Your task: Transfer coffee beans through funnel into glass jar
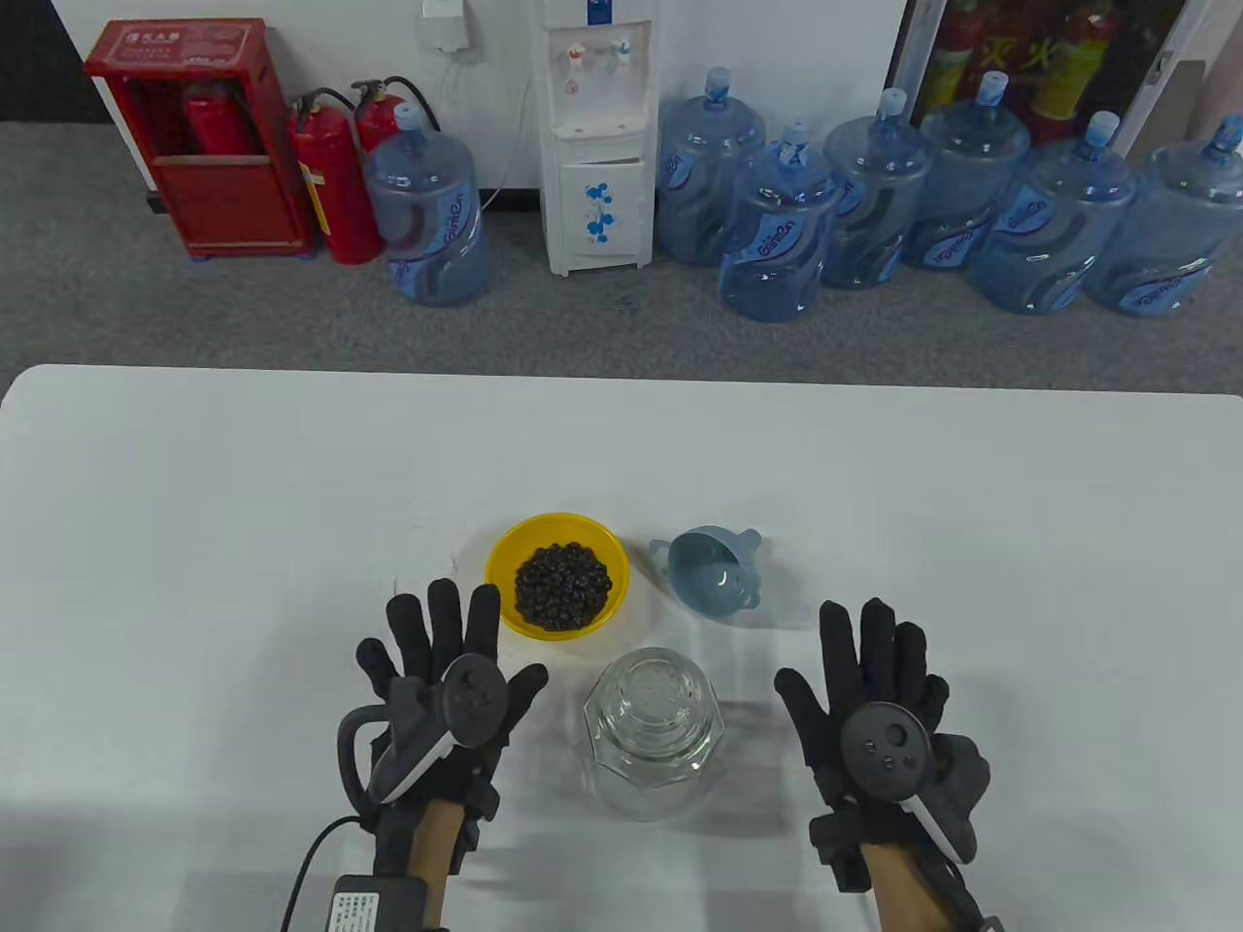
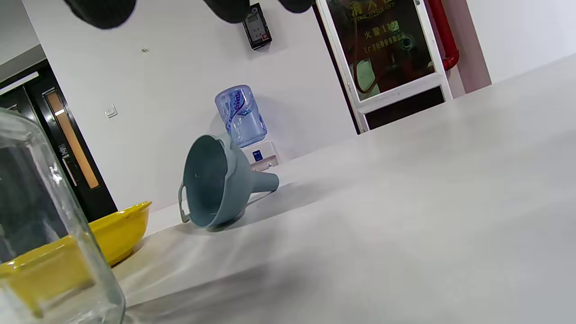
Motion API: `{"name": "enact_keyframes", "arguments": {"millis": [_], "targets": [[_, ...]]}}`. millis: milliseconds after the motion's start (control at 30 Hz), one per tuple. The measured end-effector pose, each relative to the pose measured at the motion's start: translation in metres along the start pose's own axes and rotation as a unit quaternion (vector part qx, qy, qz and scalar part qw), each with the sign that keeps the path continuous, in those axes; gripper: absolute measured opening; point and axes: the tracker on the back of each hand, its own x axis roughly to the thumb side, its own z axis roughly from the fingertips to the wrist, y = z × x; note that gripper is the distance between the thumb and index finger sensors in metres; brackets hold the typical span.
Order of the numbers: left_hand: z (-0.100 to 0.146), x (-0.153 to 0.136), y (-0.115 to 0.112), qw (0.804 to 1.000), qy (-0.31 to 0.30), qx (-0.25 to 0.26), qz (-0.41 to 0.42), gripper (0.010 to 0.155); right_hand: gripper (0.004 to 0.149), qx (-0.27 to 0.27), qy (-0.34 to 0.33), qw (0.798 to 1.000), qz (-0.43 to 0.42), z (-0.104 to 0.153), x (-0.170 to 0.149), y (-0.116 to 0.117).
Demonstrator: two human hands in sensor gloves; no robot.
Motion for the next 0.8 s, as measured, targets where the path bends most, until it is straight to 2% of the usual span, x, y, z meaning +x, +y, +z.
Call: {"name": "enact_keyframes", "arguments": {"millis": [233,800], "targets": [[-0.001,-0.003,-0.001,1.0,0.008,-0.018,0.015,0.083,0.077,0.027,0.005,0.998,-0.055,0.0,0.0,0.003],[-0.003,-0.001,-0.001,1.0,-0.003,-0.02,0.016,0.083,0.078,0.001,-0.021,0.998,-0.065,0.003,0.007,-0.008]]}}
